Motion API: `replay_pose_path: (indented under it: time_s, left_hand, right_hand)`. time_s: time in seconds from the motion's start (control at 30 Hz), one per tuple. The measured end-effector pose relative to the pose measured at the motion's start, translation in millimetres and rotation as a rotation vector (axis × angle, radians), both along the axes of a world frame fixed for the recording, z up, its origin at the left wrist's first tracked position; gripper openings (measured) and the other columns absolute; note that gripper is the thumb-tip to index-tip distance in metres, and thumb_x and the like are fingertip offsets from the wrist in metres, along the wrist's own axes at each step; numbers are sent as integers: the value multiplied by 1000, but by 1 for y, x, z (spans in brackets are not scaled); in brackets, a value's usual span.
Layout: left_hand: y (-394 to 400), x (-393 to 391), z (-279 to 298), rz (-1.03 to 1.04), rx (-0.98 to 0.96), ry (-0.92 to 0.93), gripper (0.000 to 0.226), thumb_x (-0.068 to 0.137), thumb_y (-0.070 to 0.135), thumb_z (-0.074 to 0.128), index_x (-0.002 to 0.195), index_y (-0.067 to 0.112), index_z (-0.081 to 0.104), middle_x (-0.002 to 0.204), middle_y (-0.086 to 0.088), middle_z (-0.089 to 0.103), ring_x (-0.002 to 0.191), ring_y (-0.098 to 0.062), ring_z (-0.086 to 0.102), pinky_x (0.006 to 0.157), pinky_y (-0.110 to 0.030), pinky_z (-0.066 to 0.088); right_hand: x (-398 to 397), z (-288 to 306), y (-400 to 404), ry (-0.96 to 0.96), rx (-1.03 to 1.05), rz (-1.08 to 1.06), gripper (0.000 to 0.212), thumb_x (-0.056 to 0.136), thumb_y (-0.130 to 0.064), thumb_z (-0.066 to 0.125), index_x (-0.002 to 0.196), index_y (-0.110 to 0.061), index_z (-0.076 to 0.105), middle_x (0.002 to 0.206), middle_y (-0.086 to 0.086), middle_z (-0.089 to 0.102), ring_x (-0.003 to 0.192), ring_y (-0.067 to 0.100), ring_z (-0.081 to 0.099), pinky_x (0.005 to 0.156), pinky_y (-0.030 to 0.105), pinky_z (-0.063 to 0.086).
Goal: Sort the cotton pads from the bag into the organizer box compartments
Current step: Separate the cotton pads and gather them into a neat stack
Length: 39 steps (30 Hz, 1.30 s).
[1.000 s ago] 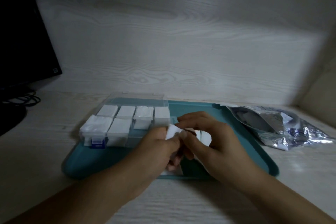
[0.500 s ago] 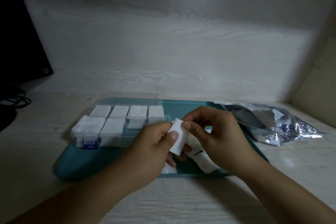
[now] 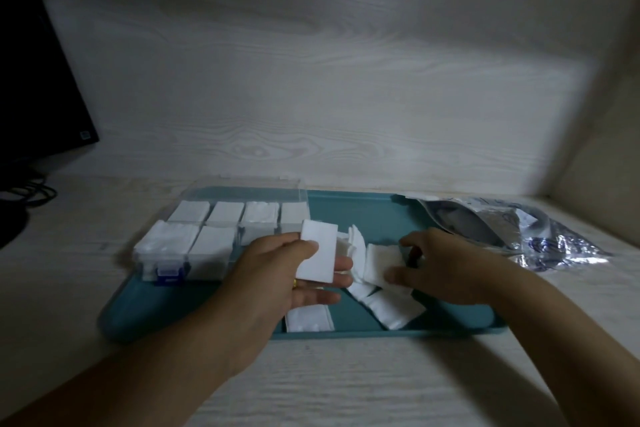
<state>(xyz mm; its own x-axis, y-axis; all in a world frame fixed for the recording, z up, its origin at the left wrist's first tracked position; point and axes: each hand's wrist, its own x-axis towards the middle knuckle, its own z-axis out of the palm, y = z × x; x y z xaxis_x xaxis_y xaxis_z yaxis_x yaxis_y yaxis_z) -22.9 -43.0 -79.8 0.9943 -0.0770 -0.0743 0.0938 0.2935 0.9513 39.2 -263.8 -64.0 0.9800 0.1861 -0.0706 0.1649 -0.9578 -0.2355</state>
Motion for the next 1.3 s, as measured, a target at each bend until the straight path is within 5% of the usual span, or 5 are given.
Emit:
replay_pose_path:
  time_s: [0.13, 0.5, 0.67, 0.77, 1.3]
  left_hand:
    - [0, 1, -2, 10, 37, -14, 25, 103, 7, 40, 112, 2, 62, 91, -19, 76, 82, -34, 74, 58, -33, 59]
    - [0, -2, -4, -13, 87, -8, 23, 104, 9, 41, 115, 5, 61, 89, -17, 76, 78, -32, 74, 58, -33, 59]
    - [-2, -3, -4, 15, 88, 14, 18, 102, 8, 46, 110, 10, 63, 85, -16, 76, 75, -32, 74, 59, -35, 61]
    - [-3, -3, -4, 27, 90, 29, 18, 101, 8, 49, 100, 14, 66, 84, -15, 76, 73, -32, 74, 60, -38, 61]
    - [0, -4, 4, -168, -135, 145, 34, 103, 21, 42, 125, 2, 60, 109, -27, 70, 93, -41, 70, 64, -41, 62]
  right_hand:
    - [4, -5, 3, 15, 166, -42, 58, 86, -55, 62, 133, -21, 54, 110, -5, 62, 92, 11, 61, 87, 28, 48]
    - [-3, 3, 8, -151, 179, 21, 20, 81, -38, 75, 80, -28, 58, 73, -10, 60, 63, 6, 58, 53, 18, 42]
    - [-22, 27, 13, 10, 870, 183, 11, 82, -16, 73, 72, -15, 69, 59, 4, 62, 53, 15, 52, 49, 21, 39]
    - [-32, 29, 24, 48, 1044, 244, 16, 71, -21, 72, 78, -7, 70, 60, 6, 59, 48, 13, 44, 44, 20, 37]
    - [-43, 8, 54, -197, 930, 263, 13, 84, -3, 72, 86, -16, 74, 76, 3, 74, 65, 19, 68, 64, 31, 57]
